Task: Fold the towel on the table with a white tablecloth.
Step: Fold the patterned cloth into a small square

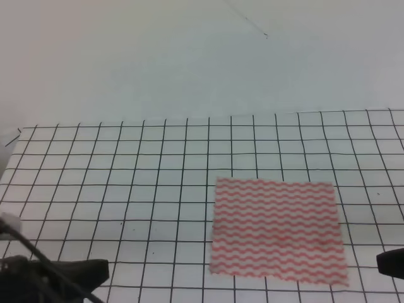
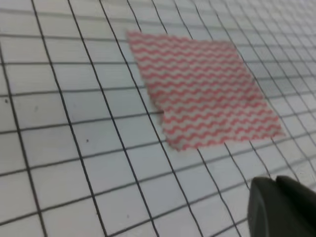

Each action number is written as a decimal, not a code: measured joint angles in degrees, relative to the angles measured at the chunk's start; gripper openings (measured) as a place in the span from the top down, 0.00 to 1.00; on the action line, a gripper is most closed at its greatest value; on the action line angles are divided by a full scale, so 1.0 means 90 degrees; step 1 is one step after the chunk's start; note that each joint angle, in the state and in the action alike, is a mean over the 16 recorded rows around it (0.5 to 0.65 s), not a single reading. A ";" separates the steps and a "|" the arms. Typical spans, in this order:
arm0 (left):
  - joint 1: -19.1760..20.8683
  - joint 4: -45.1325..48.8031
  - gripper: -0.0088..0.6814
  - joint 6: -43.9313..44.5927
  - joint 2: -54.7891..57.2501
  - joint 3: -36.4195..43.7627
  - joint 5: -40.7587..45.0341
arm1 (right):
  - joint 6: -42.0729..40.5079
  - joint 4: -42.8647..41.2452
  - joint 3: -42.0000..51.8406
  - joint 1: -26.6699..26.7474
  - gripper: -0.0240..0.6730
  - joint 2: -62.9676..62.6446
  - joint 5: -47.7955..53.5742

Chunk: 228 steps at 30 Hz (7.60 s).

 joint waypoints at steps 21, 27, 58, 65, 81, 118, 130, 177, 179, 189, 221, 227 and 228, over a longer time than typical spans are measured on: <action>-0.0009 -0.0684 0.98 0.0855 0.2895 -0.1075 0.0762 | 0.0217 0.0373 -0.0171 0.0880 0.70 0.2429 -0.1523; -0.0009 -0.0687 0.98 0.0857 0.3018 -0.1148 0.0855 | 0.0263 0.0397 -0.0461 0.0912 0.70 0.3182 -0.1622; -0.0009 -0.0495 0.98 0.0934 0.3025 -0.1153 0.0876 | 0.0711 0.0307 -0.1442 0.0912 0.73 0.4455 -0.1047; -0.0009 -0.0495 0.98 0.0948 0.3025 -0.1153 0.0881 | 0.0724 0.0293 -0.1598 0.0912 0.84 0.4462 -0.0883; -0.0009 -0.0560 0.98 0.1101 0.3025 -0.1153 0.0852 | 0.0629 0.0395 -0.2067 0.0912 0.96 0.4627 -0.1164; -0.0009 -0.0389 0.98 0.1151 0.3025 -0.1153 0.0873 | 0.0632 0.0711 -0.3587 0.0871 0.96 0.5735 -0.2042; -0.0009 -0.0354 0.98 0.1144 0.3025 -0.1153 0.0873 | 0.0862 0.0800 -0.3586 0.0871 0.96 0.5735 -0.2103; -0.0022 0.0344 0.99 0.0723 0.4032 -0.2373 0.0673 | -0.2726 -0.2249 -0.5487 0.2398 0.51 0.5116 -0.0197; -0.0022 0.0426 0.99 0.0684 0.4374 -0.2716 0.0902 | -0.2459 -0.2712 -0.5736 0.2638 0.51 0.5203 -0.0121; -0.0125 0.0467 0.85 0.0542 0.6343 -0.4561 0.2025 | -0.1382 -0.3891 -0.6505 0.3096 0.51 0.5661 0.0349; -0.2125 0.2687 0.64 -0.0476 1.1214 -1.0680 0.3608 | -0.1109 -0.2999 -0.6577 0.1489 0.55 0.5763 0.1900; -0.2174 0.2641 0.64 -0.0480 1.1403 -1.0816 0.3633 | -0.1109 -0.2993 -0.6576 0.1489 0.55 0.5763 0.1834; -0.2178 0.2631 0.64 -0.0481 1.1415 -1.0818 0.3635 | -0.1109 -0.2993 -0.6576 0.1489 0.55 0.5763 0.1824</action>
